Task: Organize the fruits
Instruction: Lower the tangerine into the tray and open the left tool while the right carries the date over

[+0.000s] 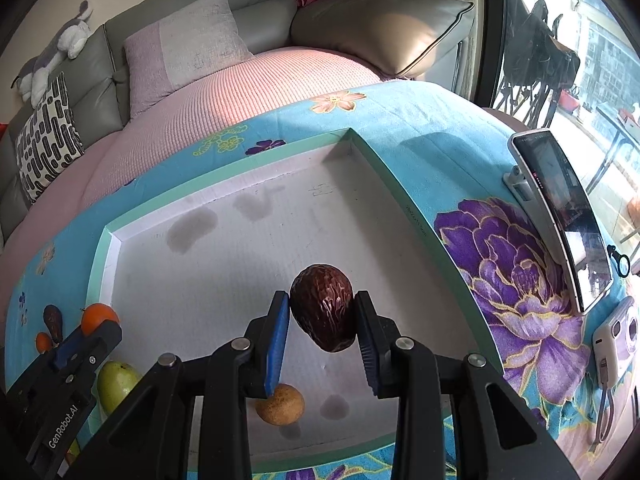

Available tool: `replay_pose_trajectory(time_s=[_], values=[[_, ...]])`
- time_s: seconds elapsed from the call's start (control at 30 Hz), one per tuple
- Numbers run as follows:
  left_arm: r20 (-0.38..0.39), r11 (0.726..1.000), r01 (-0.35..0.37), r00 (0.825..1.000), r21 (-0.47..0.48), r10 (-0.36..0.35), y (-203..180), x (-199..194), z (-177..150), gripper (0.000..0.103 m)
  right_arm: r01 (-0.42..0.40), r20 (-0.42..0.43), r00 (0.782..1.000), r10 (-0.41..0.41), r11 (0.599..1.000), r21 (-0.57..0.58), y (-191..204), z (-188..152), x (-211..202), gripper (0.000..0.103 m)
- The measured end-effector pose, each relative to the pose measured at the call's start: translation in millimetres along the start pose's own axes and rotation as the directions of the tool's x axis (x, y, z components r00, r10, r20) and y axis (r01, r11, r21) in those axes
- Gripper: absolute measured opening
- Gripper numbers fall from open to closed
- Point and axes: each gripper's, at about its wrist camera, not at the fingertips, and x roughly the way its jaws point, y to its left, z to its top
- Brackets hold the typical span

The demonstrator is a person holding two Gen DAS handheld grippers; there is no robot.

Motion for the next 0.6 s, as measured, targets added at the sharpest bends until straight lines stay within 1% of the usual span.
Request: replay_pose_trajectory(time_s=[0.07, 0.13, 0.2, 0.6], values=[[-0.018, 1.0, 0.002, 1.0, 0.001, -0.002, 0, 4, -2, 0.036, 0.011, -0.028, 1.0, -0.011, 1.0, -0.009, 1, -3, 7, 0.035], [-0.031, 1.0, 0.019, 0.999, -0.006, -0.019, 0, 8, -3, 0.036, 0.017, -0.042, 0.999, -0.018, 1.0, -0.022, 3, -4, 12, 0.035], [-0.041, 0.999, 0.033, 0.999, -0.016, -0.034, 1, 10, -4, 0.036, 0.028, -0.044, 0.999, -0.03, 0.999, -0.035, 5, -5, 13, 0.035], [-0.055, 1.0, 0.025, 0.998, -0.007, -0.026, 1, 11, -1, 0.037, 0.038, -0.053, 0.998, -0.04, 0.999, -0.039, 6, -5, 16, 0.035]])
